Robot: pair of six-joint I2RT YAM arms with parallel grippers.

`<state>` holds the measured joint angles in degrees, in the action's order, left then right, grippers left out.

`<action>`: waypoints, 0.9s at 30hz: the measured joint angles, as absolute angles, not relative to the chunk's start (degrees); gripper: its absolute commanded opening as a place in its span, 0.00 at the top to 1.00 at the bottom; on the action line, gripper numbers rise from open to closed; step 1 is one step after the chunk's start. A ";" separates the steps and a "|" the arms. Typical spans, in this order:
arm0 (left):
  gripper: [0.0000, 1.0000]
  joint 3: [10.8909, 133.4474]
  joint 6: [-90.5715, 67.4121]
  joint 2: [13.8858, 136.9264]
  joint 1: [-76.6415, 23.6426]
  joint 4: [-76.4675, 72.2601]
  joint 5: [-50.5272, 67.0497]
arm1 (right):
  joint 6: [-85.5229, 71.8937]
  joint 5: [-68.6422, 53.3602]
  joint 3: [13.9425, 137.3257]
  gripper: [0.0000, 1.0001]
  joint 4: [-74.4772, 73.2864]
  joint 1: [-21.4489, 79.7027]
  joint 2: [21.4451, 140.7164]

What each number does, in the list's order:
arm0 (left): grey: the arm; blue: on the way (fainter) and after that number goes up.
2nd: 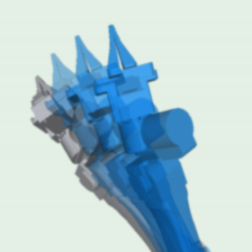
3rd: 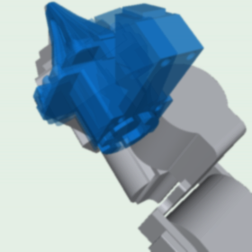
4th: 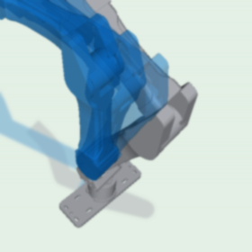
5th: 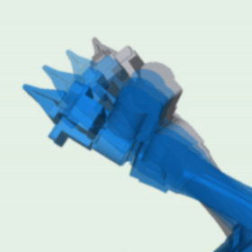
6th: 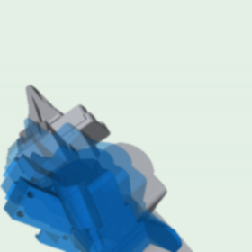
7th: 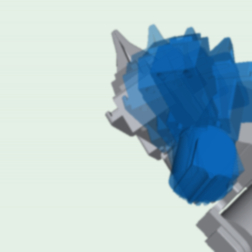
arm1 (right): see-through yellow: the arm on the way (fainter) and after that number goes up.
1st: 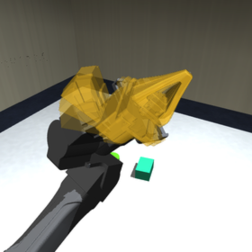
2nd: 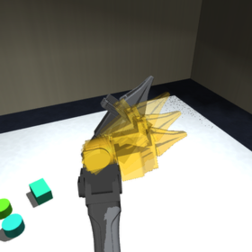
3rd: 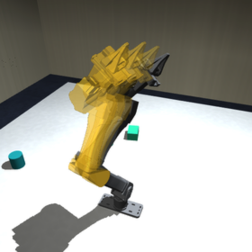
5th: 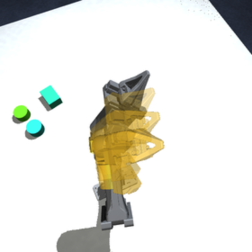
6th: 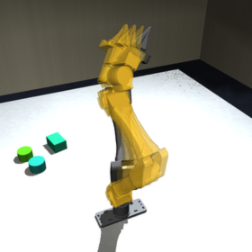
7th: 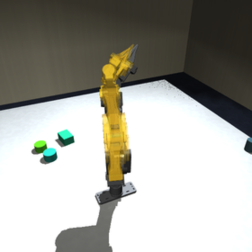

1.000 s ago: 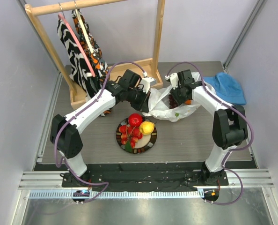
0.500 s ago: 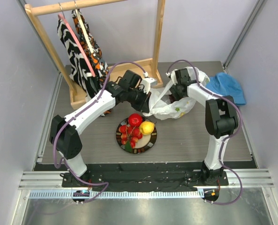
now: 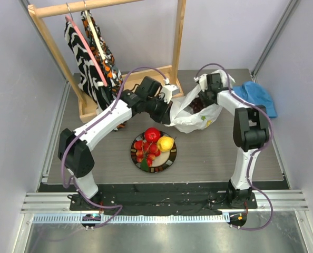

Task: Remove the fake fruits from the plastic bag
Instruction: Take out the fake fruit from the plastic bag, then place the fake fruit on the plate.

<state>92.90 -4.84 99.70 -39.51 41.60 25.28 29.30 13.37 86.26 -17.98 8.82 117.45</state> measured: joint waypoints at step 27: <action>1.00 110.89 0.49 112.14 -41.43 43.57 16.86 | 21.43 -36.32 73.73 0.65 -47.66 15.90 68.34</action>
<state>110.89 0.49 112.14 -41.43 43.57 16.86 21.43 -36.32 73.73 -47.66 15.90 68.34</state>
